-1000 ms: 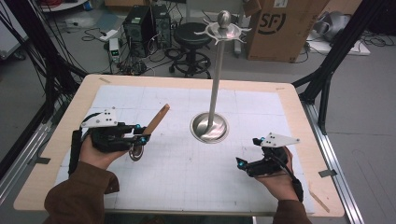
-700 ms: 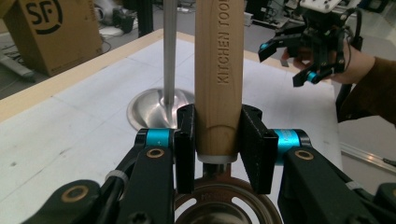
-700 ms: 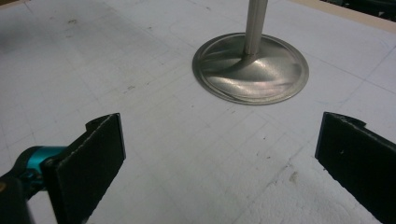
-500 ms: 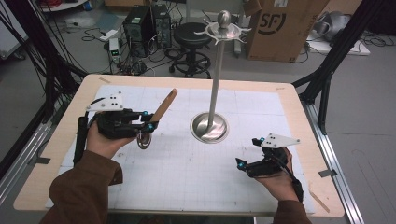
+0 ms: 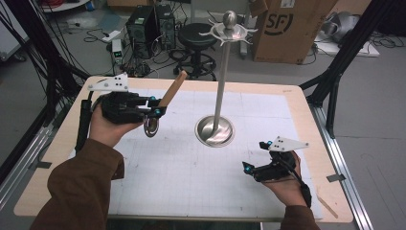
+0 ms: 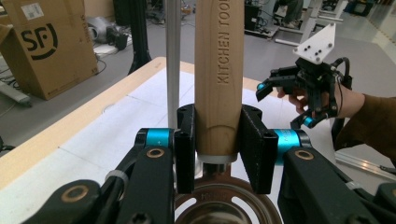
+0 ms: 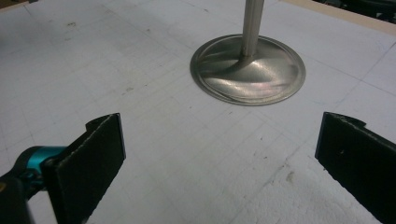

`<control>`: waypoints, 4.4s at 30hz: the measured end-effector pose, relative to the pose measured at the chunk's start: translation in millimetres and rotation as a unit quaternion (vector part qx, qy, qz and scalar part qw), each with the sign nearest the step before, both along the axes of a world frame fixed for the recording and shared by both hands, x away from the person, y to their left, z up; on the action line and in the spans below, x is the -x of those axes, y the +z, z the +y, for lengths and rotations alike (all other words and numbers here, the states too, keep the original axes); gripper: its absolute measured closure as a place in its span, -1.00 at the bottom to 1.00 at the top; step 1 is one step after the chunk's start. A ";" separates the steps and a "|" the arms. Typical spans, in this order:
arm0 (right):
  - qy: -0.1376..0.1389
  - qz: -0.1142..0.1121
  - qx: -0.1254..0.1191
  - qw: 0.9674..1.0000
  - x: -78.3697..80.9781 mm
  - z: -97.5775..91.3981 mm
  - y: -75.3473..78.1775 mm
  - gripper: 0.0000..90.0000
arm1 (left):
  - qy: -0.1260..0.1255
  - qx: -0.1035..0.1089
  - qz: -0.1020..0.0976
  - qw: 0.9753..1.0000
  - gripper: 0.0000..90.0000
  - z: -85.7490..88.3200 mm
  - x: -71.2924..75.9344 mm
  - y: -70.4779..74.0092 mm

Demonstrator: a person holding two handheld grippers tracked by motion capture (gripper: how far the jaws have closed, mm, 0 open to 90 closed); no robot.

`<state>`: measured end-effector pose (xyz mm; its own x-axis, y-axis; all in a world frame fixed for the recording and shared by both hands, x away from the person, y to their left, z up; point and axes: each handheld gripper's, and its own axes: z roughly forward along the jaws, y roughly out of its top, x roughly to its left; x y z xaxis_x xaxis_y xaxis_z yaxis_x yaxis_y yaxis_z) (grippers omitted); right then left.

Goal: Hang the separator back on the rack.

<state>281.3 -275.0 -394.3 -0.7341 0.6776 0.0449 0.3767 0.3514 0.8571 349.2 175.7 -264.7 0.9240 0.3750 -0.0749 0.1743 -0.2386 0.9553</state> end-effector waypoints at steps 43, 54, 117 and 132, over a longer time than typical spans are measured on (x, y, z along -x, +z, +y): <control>0.003 0.003 -0.002 1.000 0.6 -0.5 0.4 -0.99 | 0.006 0.014 -0.020 1.000 0.53 -30.4 -56.4 64.5; 0.004 0.000 0.001 1.000 0.5 -1.2 -0.4 -0.99 | 0.013 0.010 -0.017 1.000 0.53 -34.6 -62.5 63.6; 0.003 0.001 0.000 1.000 1.4 -2.2 -0.7 -0.99 | -0.024 0.002 0.013 1.000 0.37 -86.8 -70.1 47.3; 0.002 0.003 0.003 1.000 1.8 -1.7 -1.4 -0.99 | -0.020 -0.027 0.018 0.999 0.06 -77.3 -64.4 50.1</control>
<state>279.5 -276.7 -395.7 -0.7370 0.6743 0.0464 0.3808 0.3576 0.8527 413.7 98.3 -214.6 0.9354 0.3419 -0.0897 0.1980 -0.2966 0.9343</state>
